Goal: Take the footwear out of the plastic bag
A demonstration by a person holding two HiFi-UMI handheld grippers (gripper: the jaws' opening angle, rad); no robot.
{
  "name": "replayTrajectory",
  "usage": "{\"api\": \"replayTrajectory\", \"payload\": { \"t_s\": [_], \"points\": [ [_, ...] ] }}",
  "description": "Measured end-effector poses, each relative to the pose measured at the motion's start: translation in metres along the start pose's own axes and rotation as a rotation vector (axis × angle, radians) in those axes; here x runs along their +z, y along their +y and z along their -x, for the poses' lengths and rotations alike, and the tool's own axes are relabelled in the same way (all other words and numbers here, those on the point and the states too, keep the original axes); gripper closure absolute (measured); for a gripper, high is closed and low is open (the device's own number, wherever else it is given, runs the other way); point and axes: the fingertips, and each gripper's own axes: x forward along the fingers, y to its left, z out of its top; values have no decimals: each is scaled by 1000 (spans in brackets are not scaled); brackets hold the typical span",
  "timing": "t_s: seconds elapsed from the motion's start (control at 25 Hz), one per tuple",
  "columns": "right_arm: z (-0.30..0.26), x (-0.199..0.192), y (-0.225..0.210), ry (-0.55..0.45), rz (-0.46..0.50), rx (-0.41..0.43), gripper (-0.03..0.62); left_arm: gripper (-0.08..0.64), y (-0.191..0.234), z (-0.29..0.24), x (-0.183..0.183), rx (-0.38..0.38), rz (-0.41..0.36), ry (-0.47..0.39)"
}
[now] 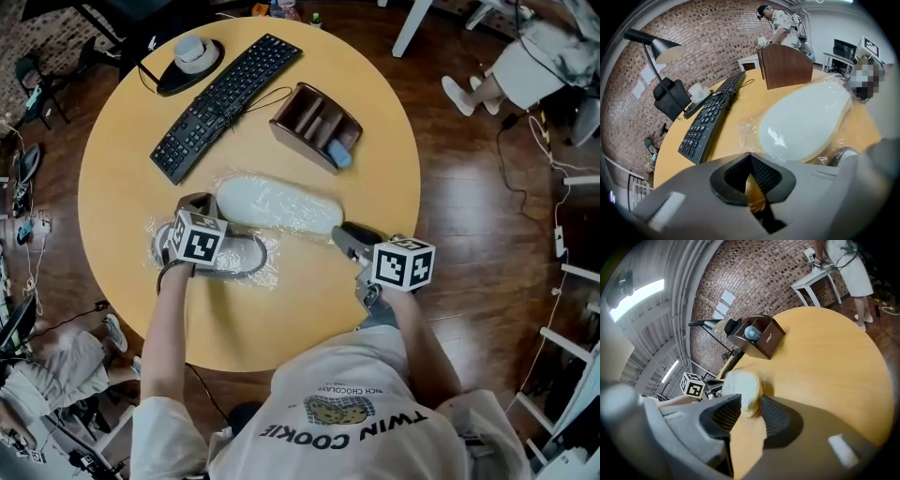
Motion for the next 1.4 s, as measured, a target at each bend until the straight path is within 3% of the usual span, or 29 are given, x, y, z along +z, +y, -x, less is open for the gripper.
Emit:
{"api": "replayTrajectory", "payload": {
  "t_s": [0.24, 0.56, 0.76, 1.4],
  "points": [
    [-5, 0, -3, 59, -28, 19, 410, 561, -2, 0, 1, 4, -27, -1],
    [-20, 0, 2, 119, -100, 88, 410, 563, 1, -4, 1, 12, -36, -7],
    [-14, 1, -1, 84, -80, 60, 499, 563, 1, -1, 2, 31, -37, 0],
    [29, 1, -18, 1, -52, 26, 508, 563, -3, 1, 2, 61, -49, 23]
  ]
}}
